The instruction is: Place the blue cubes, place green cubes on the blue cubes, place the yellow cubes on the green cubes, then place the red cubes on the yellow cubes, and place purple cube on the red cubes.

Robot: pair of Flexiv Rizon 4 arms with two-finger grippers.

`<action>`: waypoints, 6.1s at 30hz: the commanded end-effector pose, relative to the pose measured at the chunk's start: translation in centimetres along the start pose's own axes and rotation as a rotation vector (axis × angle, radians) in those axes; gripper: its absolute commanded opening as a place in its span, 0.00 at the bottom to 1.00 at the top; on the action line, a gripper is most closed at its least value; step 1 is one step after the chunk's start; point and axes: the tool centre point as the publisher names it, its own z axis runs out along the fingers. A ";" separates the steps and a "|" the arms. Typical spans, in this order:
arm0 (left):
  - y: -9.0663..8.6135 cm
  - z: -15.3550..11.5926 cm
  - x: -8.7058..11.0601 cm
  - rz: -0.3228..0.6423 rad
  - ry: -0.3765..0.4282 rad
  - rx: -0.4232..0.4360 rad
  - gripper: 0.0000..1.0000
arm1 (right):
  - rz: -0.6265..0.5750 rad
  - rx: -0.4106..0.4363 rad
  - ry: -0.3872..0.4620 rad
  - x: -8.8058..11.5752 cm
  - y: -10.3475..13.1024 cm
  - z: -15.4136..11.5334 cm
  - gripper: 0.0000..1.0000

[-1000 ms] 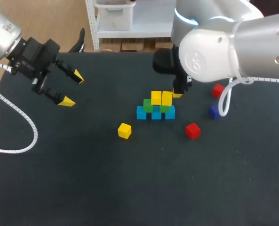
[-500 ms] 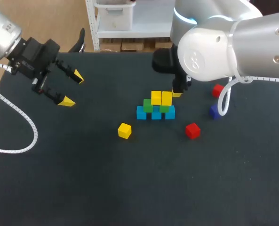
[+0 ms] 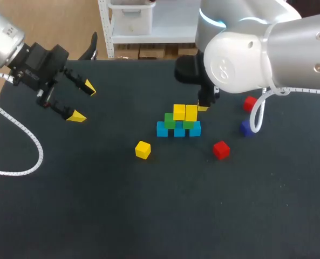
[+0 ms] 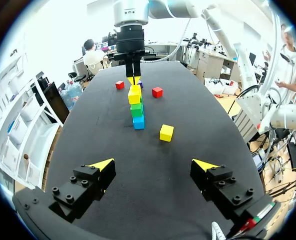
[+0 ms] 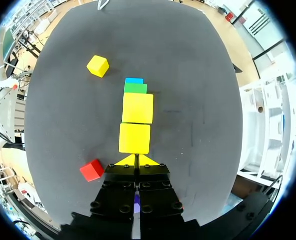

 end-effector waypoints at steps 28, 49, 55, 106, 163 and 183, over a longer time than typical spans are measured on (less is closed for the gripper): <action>0.0 0.0 0.1 0.004 -0.003 0.000 1.00 | -0.025 0.157 -0.661 11.0 2.3 -2.7 1.00; 0.0 0.0 0.1 0.004 -0.003 0.000 1.00 | -0.074 0.050 -0.762 20.2 0.4 -1.7 1.00; 0.0 0.0 0.1 0.004 -0.003 0.000 1.00 | -0.079 0.041 -0.768 21.5 -0.5 -1.5 1.00; -4.4 13.1 -2.2 0.426 0.343 0.172 1.00 | -0.099 0.016 -0.780 21.8 -1.2 -0.7 1.00; -1.1 10.7 -3.8 -0.059 0.253 -0.041 0.00 | -0.099 0.016 -0.780 21.8 -1.2 -0.7 1.00; 2.2 9.2 -7.0 -0.096 0.357 -0.086 0.00 | -0.099 0.016 -0.780 21.8 -1.2 -0.7 1.00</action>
